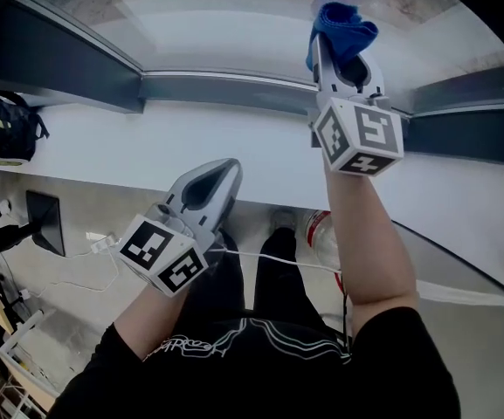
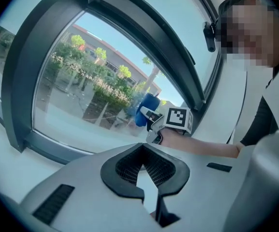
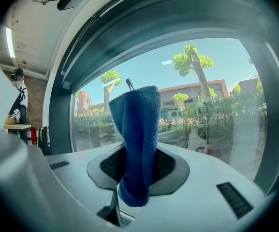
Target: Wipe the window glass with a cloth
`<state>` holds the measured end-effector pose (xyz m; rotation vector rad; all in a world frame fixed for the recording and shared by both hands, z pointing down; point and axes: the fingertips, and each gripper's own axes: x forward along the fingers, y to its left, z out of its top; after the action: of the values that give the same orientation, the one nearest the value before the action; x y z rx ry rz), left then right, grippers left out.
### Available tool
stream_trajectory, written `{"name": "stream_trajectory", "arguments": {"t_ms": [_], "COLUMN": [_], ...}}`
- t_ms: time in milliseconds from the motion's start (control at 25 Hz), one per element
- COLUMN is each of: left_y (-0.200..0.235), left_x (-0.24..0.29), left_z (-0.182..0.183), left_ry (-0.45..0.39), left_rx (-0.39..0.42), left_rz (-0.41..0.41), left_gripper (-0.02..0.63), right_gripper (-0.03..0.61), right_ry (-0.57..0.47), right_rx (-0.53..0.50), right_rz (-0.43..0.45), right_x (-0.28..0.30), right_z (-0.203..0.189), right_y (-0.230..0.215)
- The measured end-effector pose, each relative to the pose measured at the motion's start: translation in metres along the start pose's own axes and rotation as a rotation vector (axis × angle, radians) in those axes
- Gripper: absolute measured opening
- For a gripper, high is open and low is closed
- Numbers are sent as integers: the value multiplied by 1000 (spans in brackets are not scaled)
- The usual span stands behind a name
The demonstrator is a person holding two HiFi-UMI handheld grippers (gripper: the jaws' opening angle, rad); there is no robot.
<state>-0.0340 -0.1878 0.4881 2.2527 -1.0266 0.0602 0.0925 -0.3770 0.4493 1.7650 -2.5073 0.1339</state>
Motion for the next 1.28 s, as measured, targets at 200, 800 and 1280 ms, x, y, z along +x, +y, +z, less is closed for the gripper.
{"name": "stream_trajectory", "arguments": {"t_ms": [200, 800, 1280], "left_y": [-37, -117, -151], "left_x": [36, 129, 181], "left_z": [-12, -51, -69], "left_ry": [22, 91, 159], "left_rx": [0, 27, 56], "left_rz": [-15, -87, -148], "left_gripper": [5, 5, 5], "right_gripper": [94, 94, 94], "right_ry": [8, -4, 6], "right_rx": [0, 9, 13], "right_rz": [-15, -101, -281], "right_x": [-20, -81, -127], "right_z": [-3, -20, -40], "right_y": [-52, -188, -294]}}
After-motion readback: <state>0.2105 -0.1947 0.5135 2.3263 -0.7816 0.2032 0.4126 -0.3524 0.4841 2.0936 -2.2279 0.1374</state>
